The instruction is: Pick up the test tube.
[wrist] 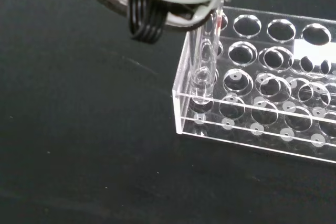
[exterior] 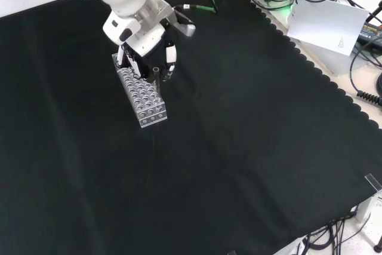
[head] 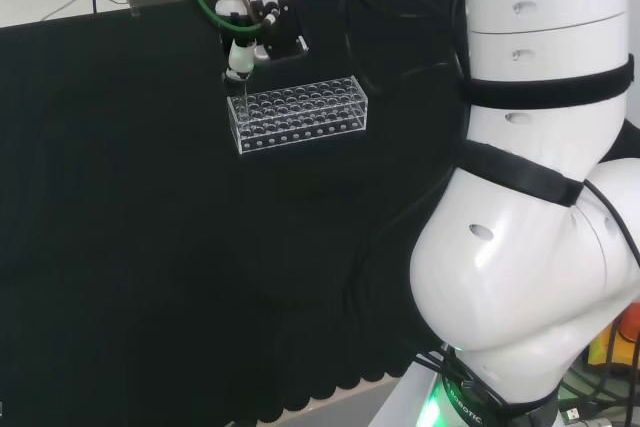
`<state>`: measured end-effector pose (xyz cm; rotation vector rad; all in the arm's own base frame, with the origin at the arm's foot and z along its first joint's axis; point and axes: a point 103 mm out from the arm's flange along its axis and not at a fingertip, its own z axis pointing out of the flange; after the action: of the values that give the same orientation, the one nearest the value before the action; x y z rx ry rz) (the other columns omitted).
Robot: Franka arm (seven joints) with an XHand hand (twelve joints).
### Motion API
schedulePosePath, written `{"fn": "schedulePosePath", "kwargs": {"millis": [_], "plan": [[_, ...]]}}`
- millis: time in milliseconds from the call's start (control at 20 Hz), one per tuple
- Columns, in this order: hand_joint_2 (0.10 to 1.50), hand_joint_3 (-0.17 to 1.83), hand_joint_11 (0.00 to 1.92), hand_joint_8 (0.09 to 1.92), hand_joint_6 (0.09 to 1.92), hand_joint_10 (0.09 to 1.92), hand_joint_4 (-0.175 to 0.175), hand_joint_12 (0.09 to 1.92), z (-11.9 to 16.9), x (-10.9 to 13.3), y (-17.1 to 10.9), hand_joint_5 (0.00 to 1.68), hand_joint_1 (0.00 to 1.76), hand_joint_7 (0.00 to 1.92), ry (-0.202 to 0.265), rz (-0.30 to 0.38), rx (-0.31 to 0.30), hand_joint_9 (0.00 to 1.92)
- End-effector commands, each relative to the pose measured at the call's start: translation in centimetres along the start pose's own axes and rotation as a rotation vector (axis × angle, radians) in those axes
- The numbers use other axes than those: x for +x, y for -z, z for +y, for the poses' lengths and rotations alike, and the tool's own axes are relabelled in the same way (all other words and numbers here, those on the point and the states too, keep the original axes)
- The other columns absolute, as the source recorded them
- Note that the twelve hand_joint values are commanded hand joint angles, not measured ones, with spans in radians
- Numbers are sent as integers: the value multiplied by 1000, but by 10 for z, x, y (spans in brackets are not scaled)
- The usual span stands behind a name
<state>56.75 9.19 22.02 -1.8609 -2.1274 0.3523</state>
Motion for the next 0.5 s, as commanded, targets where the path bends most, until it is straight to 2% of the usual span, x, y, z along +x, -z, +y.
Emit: {"fn": "schedulePosePath", "kwargs": {"millis": [50, 200, 500], "plan": [[652, 579, 710, 653, 499, 122, -175, 1283, -5, -1, 12, 1327, 1430, 1421, 7, 24, -46, 1418], [651, 581, 709, 651, 498, 120, -175, 1283, -4, -1, 17, 1328, 1430, 1423, 8, 22, -46, 1420], [647, 586, 707, 647, 496, 116, -175, 1285, 0, -2, 46, 1331, 1430, 1426, 17, 26, -59, 1423]]}}
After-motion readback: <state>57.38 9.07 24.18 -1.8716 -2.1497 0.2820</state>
